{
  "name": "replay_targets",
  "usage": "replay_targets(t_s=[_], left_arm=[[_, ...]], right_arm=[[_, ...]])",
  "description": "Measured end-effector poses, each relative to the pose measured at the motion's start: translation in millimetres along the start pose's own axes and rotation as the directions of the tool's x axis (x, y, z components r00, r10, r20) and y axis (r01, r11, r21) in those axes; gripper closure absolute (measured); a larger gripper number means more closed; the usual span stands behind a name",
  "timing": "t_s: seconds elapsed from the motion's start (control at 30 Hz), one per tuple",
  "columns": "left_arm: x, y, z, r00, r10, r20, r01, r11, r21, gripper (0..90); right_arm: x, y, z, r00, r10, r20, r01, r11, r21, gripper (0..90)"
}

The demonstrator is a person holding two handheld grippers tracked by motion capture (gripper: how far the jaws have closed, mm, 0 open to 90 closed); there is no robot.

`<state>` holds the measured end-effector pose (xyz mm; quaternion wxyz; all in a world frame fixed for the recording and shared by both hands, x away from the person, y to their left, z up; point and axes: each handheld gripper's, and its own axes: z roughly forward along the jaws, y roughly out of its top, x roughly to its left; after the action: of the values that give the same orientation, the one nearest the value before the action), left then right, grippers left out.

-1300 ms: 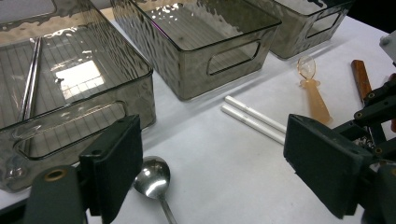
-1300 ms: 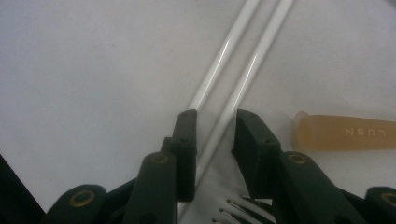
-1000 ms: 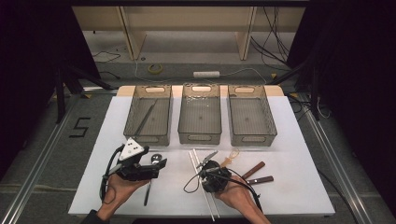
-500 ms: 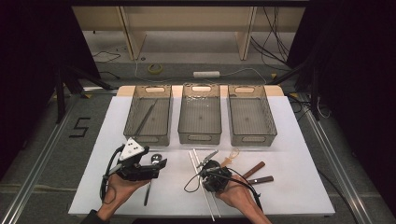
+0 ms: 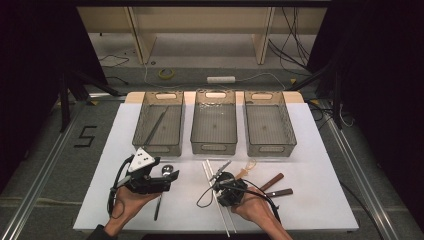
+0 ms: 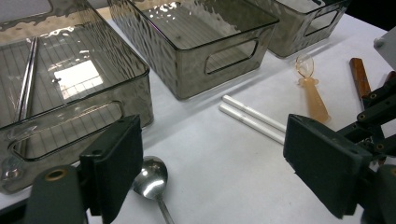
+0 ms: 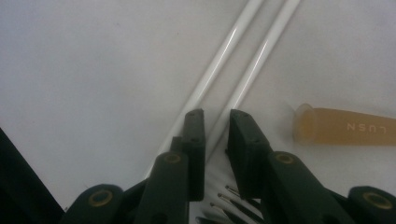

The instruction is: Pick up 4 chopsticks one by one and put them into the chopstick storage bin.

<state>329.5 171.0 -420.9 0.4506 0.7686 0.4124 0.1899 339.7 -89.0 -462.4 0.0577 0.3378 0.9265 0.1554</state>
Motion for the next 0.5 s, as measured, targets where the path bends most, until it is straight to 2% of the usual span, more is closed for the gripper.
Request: replay_targets(t_s=[0.3,0.37,0.4,0.43,0.5], left_arm=[[0.4,-0.1,-0.1,1.0000,-0.001,0.001,0.001,1.0000,0.000,19.4],[0.5,-0.1,0.0,1.0000,-0.002,0.000,0.002,1.0000,0.001,19.4],[0.3,-0.1,0.0,1.0000,-0.001,0.000,0.001,1.0000,0.001,19.4],[0.1,-0.1,0.1,1.0000,0.000,0.000,0.000,1.0000,0.002,19.4],[-0.5,0.0,0.3,1.0000,0.001,0.003,-0.001,1.0000,0.002,19.4]], right_arm=[[0.9,-0.7,-0.8,1.0000,0.004,0.002,-0.004,1.000,0.001,78.5],[1.0,-0.8,-2.4,0.9999,0.000,-0.011,0.000,1.000,-0.001,82.7],[0.7,-0.8,-5.4,0.9998,-0.004,-0.021,0.003,1.000,-0.010,90.0],[0.7,-0.9,-5.8,0.9996,-0.009,-0.029,0.009,1.000,-0.002,90.0],[2.0,-0.7,-5.4,0.9998,-0.015,-0.014,0.014,1.000,-0.009,90.0]])
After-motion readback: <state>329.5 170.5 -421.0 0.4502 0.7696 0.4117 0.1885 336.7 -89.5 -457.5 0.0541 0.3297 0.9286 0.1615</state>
